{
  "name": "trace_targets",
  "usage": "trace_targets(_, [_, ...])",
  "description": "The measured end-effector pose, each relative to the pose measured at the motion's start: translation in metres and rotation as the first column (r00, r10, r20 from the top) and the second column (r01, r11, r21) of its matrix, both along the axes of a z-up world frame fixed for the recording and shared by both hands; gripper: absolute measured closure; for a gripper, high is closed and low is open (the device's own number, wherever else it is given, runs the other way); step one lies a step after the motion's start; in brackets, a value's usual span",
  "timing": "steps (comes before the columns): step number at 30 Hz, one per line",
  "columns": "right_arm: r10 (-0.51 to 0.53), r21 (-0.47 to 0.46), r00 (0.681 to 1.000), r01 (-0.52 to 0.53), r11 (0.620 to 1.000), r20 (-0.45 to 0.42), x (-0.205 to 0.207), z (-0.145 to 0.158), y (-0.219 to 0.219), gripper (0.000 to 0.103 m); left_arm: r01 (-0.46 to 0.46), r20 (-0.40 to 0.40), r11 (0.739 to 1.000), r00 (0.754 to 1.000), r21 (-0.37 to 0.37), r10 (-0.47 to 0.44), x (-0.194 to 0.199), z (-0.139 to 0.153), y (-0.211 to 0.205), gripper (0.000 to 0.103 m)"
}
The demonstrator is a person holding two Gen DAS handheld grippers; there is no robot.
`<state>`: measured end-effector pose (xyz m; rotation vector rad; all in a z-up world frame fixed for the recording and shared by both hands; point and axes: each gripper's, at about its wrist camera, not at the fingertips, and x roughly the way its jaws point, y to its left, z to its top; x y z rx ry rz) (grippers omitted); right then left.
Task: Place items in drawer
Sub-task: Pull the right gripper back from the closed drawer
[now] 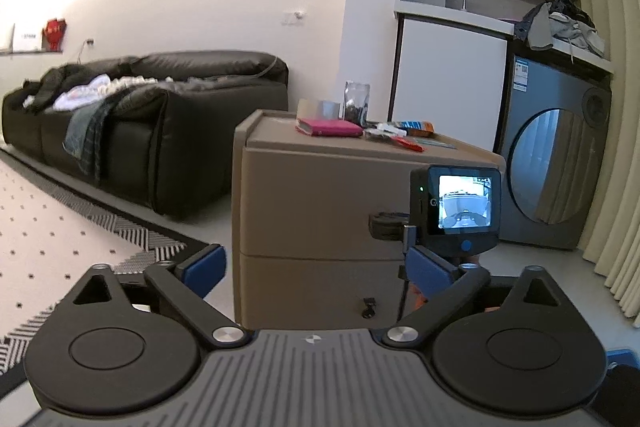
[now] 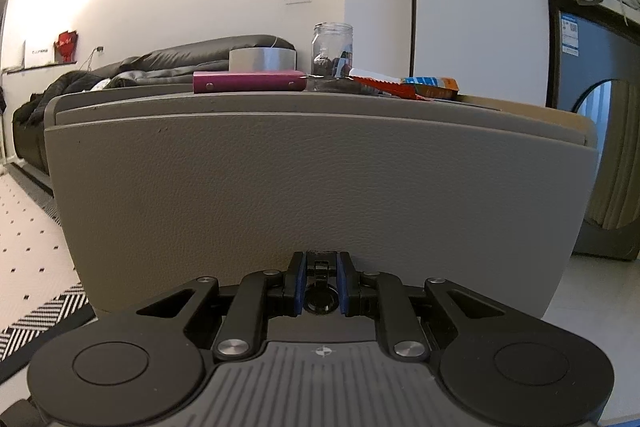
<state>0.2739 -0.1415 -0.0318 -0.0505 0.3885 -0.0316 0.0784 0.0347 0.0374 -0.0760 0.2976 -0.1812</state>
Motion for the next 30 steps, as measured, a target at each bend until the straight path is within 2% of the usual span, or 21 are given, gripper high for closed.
trace_targets(2, [0.012,-0.001,1.0,-0.012,1.0,0.001,-0.008,0.002,-0.001,0.068,0.012,0.005,1.0,1.0,-0.005,-0.012,-0.002,0.001,0.0,0.0])
trace_targets(3, [0.018,-0.001,1.0,-0.018,1.0,0.001,-0.013,0.004,-0.001,0.063,0.015,0.002,1.0,1.0,-0.008,-0.015,-0.001,0.002,-0.001,0.0])
trace_targets(4, [0.025,-0.002,1.0,-0.025,1.0,0.0,-0.018,0.005,-0.002,0.062,0.012,-0.001,1.0,1.0,-0.011,-0.012,-0.001,0.002,-0.001,0.0])
trace_targets(9, [0.045,-0.003,0.999,-0.045,0.999,0.022,-0.041,0.014,-0.009,0.04,-0.012,-0.004,1.0,1.0,-0.001,0.012,-0.002,0.001,-0.003,0.0])
trace_targets(12, [0.058,-0.01,0.998,-0.057,0.998,0.035,-0.053,0.023,-0.013,0.032,-0.014,-0.004,1.0,1.0,-0.013,0.014,-0.002,0.001,-0.002,0.0])
trace_targets(18, [0.07,-0.009,0.996,-0.07,0.998,0.059,-0.065,0.037,-0.019,0.03,-0.012,-0.008,0.999,1.0,-0.029,0.012,-0.004,-0.001,0.001,0.0])
trace_targets(23, [0.062,0.014,0.997,-0.063,0.998,0.054,-0.069,0.044,-0.024,0.029,-0.009,-0.006,1.0,1.0,-0.01,0.009,-0.005,0.0,-0.001,0.0])
trace_targets(30, [0.055,-0.01,0.996,-0.054,0.998,0.077,-0.08,0.052,-0.029,0.027,-0.013,0.002,1.0,1.0,0.01,0.013,-0.005,-0.002,-0.009,0.0])
